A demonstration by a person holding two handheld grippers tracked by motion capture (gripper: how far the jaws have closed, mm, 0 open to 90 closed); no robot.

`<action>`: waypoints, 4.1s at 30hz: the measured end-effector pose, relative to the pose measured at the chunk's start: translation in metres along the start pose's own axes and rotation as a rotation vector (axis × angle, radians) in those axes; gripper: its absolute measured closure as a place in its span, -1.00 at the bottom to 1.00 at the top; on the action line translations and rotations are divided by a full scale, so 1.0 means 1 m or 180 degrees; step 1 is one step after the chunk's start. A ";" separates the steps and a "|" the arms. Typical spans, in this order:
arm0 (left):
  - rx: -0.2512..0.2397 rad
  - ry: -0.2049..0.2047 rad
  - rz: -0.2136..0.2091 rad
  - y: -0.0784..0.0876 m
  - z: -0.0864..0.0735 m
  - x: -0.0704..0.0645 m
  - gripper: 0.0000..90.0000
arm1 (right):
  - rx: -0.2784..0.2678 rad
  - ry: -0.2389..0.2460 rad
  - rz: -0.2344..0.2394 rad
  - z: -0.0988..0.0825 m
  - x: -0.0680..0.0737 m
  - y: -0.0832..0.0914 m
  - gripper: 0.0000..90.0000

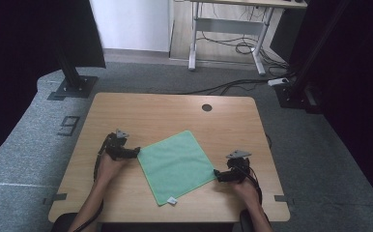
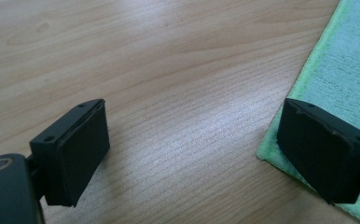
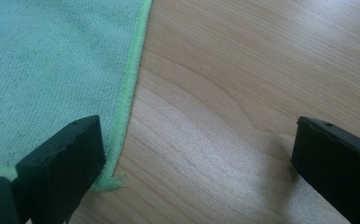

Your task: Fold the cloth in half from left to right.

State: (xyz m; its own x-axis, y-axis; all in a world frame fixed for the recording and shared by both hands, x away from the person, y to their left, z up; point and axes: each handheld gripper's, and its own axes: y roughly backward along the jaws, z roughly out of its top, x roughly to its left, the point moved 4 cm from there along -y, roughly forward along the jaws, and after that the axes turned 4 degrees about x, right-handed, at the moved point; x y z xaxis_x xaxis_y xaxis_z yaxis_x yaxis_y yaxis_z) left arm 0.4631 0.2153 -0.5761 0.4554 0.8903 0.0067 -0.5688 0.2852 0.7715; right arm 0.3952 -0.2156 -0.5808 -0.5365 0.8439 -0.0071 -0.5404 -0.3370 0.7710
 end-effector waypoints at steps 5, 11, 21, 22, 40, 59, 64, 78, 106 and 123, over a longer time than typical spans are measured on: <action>-0.0001 -0.0039 -0.0040 0.001 0.001 -0.002 -0.72 | -0.0006 -0.0041 0.0037 -0.001 -0.001 -0.001 -0.95; 0.0039 -0.0040 -0.0155 0.003 -0.001 -0.005 -0.71 | -0.0022 -0.0044 0.0040 -0.001 -0.001 -0.001 -0.95; 0.0086 0.0034 -0.0026 0.000 -0.002 -0.002 -0.96 | -0.0010 -0.0008 0.0049 -0.001 0.000 0.001 -0.88; 0.0085 0.0034 -0.0024 0.000 -0.002 -0.002 -0.97 | -0.0011 0.0033 0.0024 0.000 0.002 0.002 -0.87; 0.0034 -0.0019 -0.0085 0.002 -0.003 -0.004 -0.82 | -0.0093 0.0283 0.0495 0.017 0.042 0.013 -0.87; 0.0075 0.0041 -0.0036 0.001 -0.003 -0.002 -0.92 | -0.0018 0.0818 0.1300 0.034 0.141 0.005 -0.66; 0.0080 0.0051 -0.0028 0.000 -0.003 -0.002 -0.94 | -0.0004 0.0978 0.1479 0.036 0.167 0.005 -0.46; 0.0102 0.0089 0.0004 0.000 -0.003 -0.001 -1.00 | 0.0175 0.1513 0.1838 0.034 0.224 -0.001 0.05; -0.0088 -0.0179 -0.0537 0.006 0.000 -0.028 0.93 | 0.0163 0.1731 0.1446 0.032 0.229 -0.003 0.91; 0.0222 -0.0071 -0.0330 0.031 -0.019 -0.008 0.90 | 0.0143 0.1762 0.1815 0.045 0.256 -0.002 0.89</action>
State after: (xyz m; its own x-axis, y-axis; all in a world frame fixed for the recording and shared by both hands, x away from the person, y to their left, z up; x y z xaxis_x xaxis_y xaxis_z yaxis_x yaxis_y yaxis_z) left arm 0.4289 0.2240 -0.5642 0.5248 0.8489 -0.0620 -0.4692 0.3494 0.8110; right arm 0.2885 0.0201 -0.5555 -0.9730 0.2125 0.0901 -0.0652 -0.6275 0.7759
